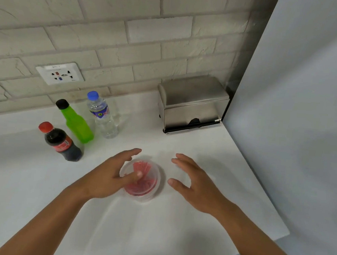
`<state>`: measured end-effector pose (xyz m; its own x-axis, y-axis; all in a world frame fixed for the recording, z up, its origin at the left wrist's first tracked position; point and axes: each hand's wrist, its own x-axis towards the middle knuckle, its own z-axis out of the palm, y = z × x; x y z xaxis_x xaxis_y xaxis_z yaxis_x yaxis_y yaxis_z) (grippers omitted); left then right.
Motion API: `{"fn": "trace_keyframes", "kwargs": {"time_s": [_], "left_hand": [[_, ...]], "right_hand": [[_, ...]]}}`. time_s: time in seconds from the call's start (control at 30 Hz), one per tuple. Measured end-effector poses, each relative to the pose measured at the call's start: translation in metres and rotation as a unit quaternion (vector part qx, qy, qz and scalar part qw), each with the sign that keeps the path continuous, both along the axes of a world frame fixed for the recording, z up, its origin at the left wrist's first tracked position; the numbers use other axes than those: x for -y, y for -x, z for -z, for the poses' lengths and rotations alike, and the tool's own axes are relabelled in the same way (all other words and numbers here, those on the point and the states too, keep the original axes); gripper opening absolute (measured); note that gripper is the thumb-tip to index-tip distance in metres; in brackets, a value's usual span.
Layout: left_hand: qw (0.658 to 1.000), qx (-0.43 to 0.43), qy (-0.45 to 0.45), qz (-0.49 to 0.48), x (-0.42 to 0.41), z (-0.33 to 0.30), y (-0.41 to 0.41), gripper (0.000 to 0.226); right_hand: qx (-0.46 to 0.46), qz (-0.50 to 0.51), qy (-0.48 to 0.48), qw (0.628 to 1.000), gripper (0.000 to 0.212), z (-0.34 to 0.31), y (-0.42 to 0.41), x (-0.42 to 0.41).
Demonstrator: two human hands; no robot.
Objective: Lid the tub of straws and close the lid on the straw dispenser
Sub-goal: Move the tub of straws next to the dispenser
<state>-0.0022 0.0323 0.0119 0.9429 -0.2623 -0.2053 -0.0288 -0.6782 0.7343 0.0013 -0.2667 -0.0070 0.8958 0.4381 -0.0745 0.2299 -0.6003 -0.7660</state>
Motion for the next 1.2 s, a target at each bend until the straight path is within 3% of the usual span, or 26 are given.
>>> {"fn": "trace_keyframes", "kwargs": {"time_s": [0.1,0.23,0.37,0.63,0.87,1.0,1.2], "left_hand": [[1.000,-0.007,0.001,0.025,-0.011,0.004,0.010,0.118],[0.998,-0.018,0.017,0.055,-0.020,0.010,0.017,0.121],[0.998,-0.017,0.030,0.058,-0.024,0.017,0.020,0.112],[0.996,0.009,0.078,0.030,-0.024,0.026,0.014,0.081],[0.995,0.067,0.062,-0.040,-0.013,0.037,-0.001,0.072],[0.988,0.068,0.082,-0.108,-0.005,0.045,-0.015,0.070],[0.984,0.079,0.081,-0.134,-0.008,0.053,-0.052,0.061]], "right_hand": [[-0.002,-0.027,0.006,1.000,0.064,0.002,0.016,-0.022],[-0.002,-0.038,-0.006,0.999,0.068,0.006,0.032,-0.045],[0.028,-0.012,0.006,1.000,0.060,0.014,0.039,-0.053],[0.176,0.017,0.022,0.984,0.031,0.029,0.035,-0.061],[0.221,0.038,0.033,0.974,0.026,0.030,0.000,-0.072],[0.230,0.053,0.037,0.971,0.025,0.035,-0.026,-0.080],[0.244,0.087,0.063,0.964,0.025,0.032,-0.062,-0.096]]}}
